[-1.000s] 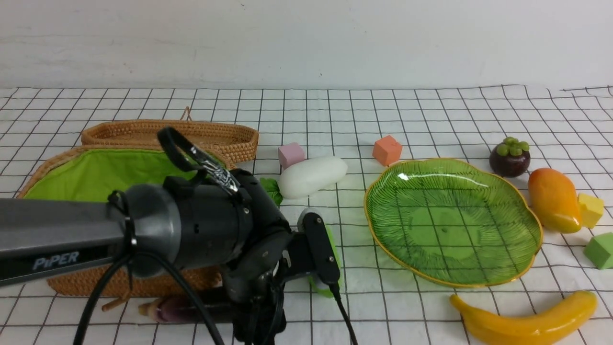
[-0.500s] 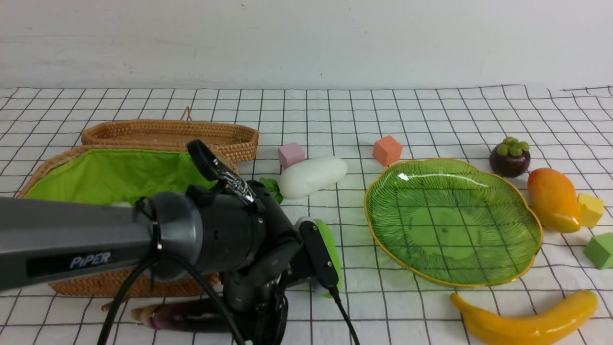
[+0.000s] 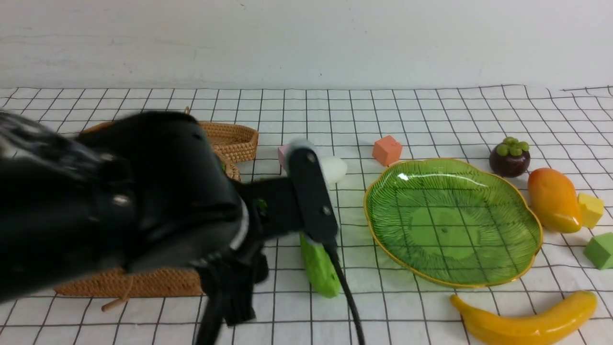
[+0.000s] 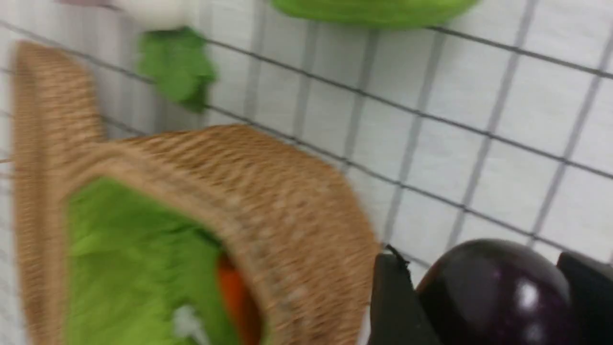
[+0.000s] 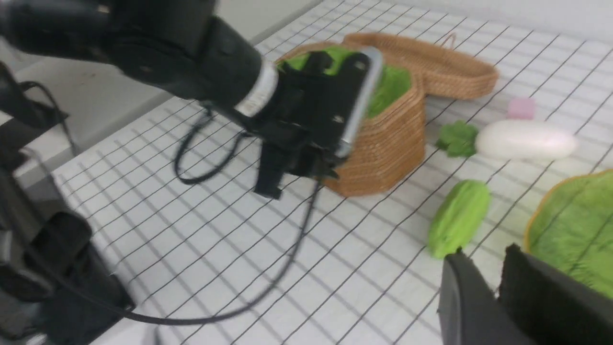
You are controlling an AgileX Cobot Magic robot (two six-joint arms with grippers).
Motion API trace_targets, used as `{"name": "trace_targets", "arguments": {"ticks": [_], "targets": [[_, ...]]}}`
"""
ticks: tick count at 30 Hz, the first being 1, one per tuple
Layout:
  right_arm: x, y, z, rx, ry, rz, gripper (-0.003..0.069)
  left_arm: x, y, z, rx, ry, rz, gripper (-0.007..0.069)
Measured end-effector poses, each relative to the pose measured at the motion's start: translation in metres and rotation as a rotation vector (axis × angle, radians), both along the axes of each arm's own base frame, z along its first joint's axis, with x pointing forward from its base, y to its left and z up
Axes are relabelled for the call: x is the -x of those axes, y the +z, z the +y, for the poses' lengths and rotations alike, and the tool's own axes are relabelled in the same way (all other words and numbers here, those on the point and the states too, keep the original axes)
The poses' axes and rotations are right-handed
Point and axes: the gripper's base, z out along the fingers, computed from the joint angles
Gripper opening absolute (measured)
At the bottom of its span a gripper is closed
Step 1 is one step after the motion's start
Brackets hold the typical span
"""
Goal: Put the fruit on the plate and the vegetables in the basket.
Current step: Use the left arm to grab an eggplant and put it into the left basket
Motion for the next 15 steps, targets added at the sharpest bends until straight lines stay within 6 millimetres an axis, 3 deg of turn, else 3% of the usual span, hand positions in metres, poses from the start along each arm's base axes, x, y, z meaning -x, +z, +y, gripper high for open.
{"name": "trace_targets", "arguments": {"ticks": [3, 6, 12, 15], "targets": [[-0.007, 0.004, -0.004, 0.006, -0.068, -0.082, 0.0142, -0.018, 0.024, 0.029, 0.060, 0.053, -0.113, 0.0385], [-0.011, 0.007, -0.007, -0.014, -0.123, -0.105, 0.0142, -0.040, 0.029, 0.050, 0.072, 0.094, -0.145, 0.0385], [-0.012, 0.008, -0.008, -0.035, -0.147, -0.094, 0.0142, -0.076, 0.014, 0.075, 0.035, 0.117, -0.126, 0.0385], [-0.010, 0.007, -0.007, -0.044, -0.132, -0.065, 0.0142, -0.095, -0.007, 0.085, -0.020, 0.138, -0.087, 0.0385]]}}
